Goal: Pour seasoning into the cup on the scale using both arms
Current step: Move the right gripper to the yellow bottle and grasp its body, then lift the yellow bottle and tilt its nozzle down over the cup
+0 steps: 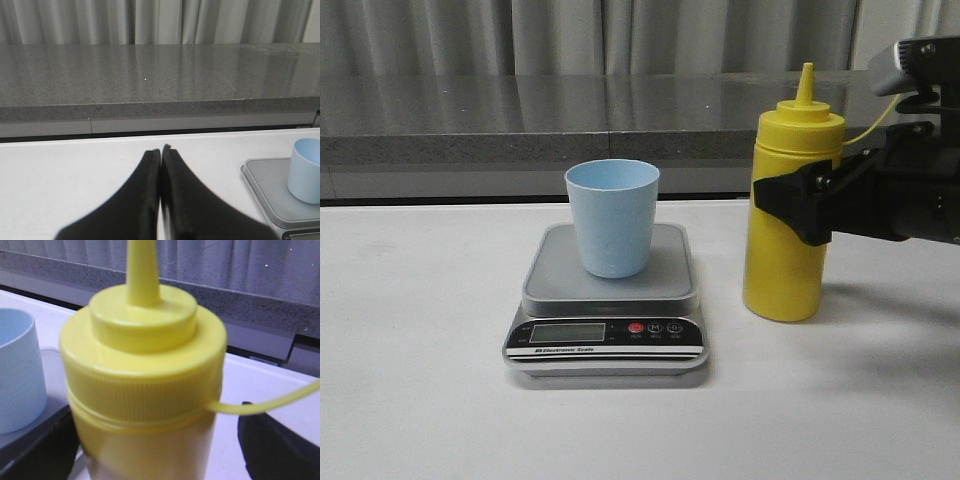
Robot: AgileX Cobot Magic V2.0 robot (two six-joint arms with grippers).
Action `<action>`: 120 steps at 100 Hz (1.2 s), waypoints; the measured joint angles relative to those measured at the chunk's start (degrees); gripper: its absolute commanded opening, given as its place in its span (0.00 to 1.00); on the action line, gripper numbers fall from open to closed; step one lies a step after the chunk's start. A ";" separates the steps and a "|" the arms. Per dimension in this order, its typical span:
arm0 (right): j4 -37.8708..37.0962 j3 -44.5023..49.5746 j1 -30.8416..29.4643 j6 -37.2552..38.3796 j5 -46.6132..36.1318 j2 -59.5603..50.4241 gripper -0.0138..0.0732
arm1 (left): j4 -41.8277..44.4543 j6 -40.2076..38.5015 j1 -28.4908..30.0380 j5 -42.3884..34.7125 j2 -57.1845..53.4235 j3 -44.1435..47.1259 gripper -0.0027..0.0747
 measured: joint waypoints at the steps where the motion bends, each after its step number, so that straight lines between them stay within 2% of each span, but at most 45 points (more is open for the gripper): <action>1: -0.01 0.00 0.00 0.00 0.00 0.00 0.89 | 0.00 0.00 0.00 0.00 0.00 0.00 0.01; 60: -0.91 -3.92 2.08 0.27 0.48 4.77 0.88 | 0.00 0.00 0.00 0.00 0.00 0.00 0.01; 69: -0.91 -3.92 2.08 0.27 0.83 4.77 0.79 | 0.00 0.00 0.00 0.00 0.00 0.00 0.01; 86: -0.91 -3.92 2.08 0.31 1.05 4.77 0.47 | 0.00 0.00 0.00 0.00 0.00 0.00 0.01; 93: -0.91 -3.92 2.08 0.31 1.05 4.77 0.38 | 0.00 0.00 0.00 0.00 0.00 0.00 0.01; 100: -0.91 -3.92 2.08 0.31 1.05 4.77 0.34 | 0.00 0.00 0.00 0.00 0.00 0.00 0.01; 120: -0.91 -3.99 2.08 1.51 4.16 3.39 0.33 | 0.00 0.00 0.00 0.00 0.00 0.00 0.01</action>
